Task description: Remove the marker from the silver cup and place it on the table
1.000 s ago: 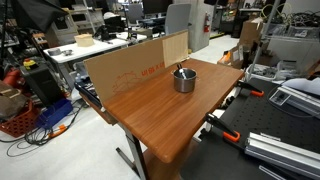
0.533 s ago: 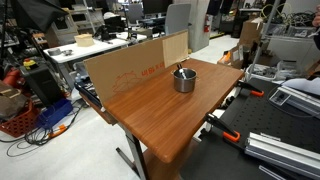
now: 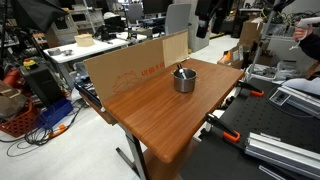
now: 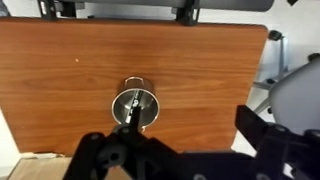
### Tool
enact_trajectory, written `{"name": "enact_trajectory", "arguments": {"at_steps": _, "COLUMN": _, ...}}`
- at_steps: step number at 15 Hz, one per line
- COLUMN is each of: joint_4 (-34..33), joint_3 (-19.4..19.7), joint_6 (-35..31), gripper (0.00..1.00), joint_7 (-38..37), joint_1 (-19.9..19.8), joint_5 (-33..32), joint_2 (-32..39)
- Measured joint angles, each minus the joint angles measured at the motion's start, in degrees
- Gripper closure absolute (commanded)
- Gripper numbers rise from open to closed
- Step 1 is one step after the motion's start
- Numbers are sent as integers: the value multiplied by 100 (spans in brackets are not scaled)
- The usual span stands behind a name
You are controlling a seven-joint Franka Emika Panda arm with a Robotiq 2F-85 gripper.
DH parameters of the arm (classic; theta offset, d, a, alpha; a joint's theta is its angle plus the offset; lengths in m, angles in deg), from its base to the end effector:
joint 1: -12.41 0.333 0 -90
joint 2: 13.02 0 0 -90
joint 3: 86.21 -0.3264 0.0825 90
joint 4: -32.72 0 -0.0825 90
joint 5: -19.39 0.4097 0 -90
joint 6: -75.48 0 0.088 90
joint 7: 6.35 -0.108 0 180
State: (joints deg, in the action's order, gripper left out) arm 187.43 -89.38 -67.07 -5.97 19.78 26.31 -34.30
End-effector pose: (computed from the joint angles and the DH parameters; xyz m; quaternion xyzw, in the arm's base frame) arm 0.4099 0.0746 0.3524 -0.9952 -0.0490 -0.0766 0.0372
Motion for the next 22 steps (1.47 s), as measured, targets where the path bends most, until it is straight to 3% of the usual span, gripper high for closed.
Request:
{"name": "enact_trajectory", "arguments": {"at_steps": 13, "joint_4": -1578, "joint_3": 199, "joint_6": -1060, "gripper": 0, "joint_7": -192, "joint_1": -439, "joint_5": -2, "joint_2": 2688}}
{"name": "enact_trajectory", "arguments": {"at_steps": 22, "joint_4": -2377, "joint_3": 361, "joint_6": -1174, "gripper": 0, "joint_7": -639, "joint_1": -454, "joint_5": -5, "joint_2": 3807}}
